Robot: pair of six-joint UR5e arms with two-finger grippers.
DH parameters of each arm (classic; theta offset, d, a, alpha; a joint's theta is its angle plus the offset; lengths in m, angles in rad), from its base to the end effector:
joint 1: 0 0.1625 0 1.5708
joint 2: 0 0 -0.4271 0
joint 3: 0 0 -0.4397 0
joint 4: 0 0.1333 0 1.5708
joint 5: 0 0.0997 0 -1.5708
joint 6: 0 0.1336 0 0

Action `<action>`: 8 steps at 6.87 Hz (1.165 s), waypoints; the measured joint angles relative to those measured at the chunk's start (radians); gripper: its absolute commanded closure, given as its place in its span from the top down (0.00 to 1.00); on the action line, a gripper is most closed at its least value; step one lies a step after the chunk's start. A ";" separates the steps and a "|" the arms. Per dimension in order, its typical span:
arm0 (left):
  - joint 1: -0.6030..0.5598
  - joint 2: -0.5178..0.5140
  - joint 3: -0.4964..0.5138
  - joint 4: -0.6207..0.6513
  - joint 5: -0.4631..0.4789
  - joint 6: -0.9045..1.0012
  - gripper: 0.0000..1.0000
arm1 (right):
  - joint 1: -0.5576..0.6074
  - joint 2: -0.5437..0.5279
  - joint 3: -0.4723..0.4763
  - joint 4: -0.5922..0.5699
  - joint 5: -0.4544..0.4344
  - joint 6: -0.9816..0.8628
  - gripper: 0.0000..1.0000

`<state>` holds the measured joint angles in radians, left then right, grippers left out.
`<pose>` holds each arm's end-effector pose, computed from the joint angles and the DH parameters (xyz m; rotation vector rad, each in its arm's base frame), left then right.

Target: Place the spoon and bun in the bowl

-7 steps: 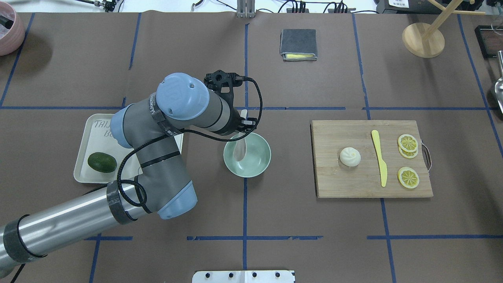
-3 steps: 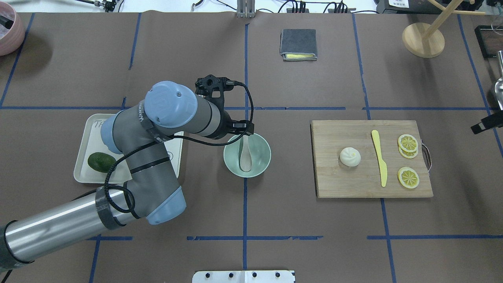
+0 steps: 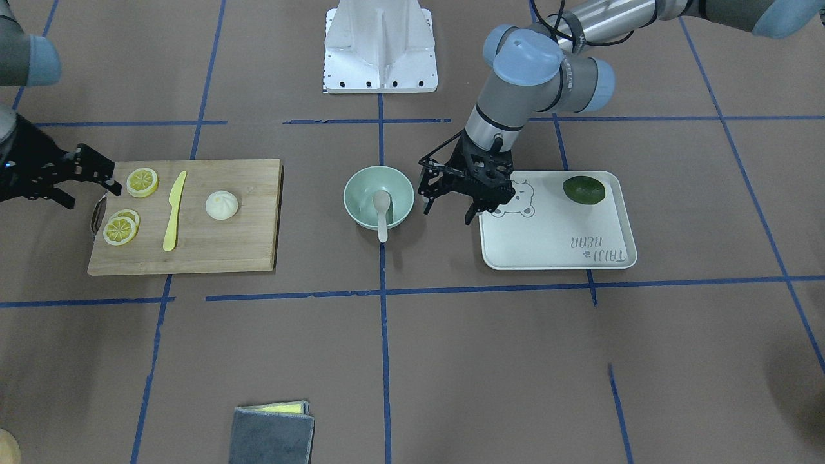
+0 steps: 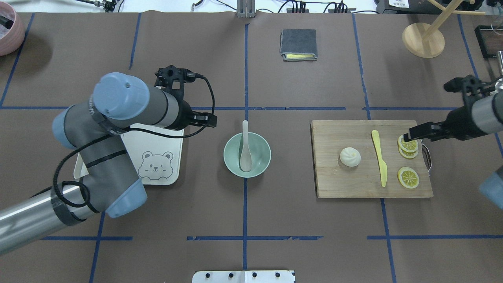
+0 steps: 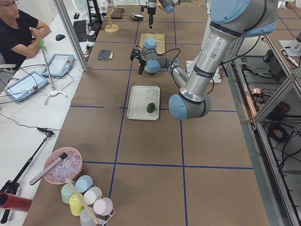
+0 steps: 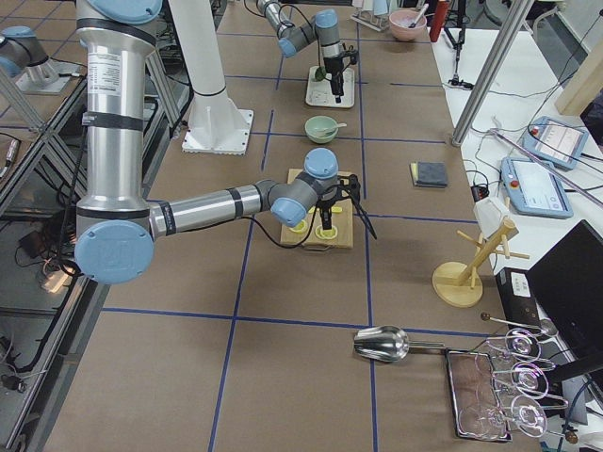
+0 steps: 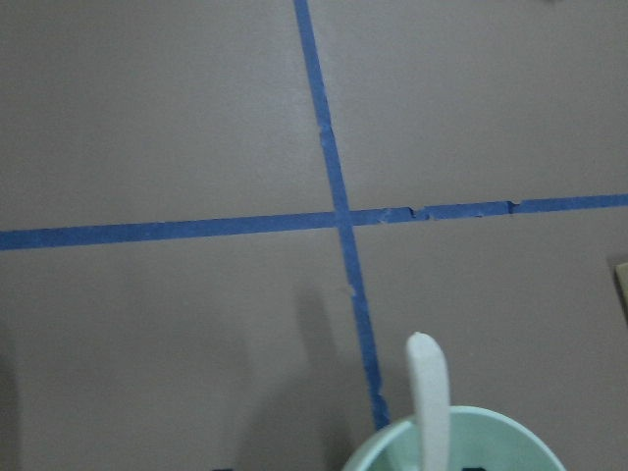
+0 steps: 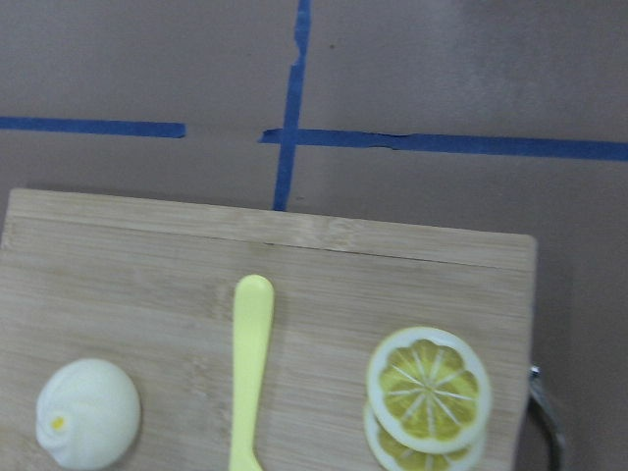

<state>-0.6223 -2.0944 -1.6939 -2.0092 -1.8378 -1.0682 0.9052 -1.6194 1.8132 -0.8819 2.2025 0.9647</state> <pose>0.5319 -0.5023 0.2394 0.3715 1.0394 0.0376 -0.3014 -0.4720 0.4959 0.1548 -1.0210 -0.0066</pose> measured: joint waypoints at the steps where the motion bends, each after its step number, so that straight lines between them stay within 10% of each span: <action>1: -0.035 0.048 -0.028 -0.002 -0.039 0.046 0.82 | -0.096 0.030 0.015 0.023 -0.097 0.127 1.00; 6: -0.138 0.106 -0.048 -0.001 -0.207 0.116 0.83 | -0.335 0.167 0.120 -0.325 -0.386 0.250 0.99; 8: -0.136 0.106 -0.042 -0.002 -0.206 0.116 0.83 | -0.354 0.172 0.106 -0.336 -0.409 0.249 0.82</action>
<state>-0.7588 -1.9881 -1.7362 -2.0110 -2.0438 -0.9523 0.5508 -1.4475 1.9193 -1.2181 1.7934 1.2135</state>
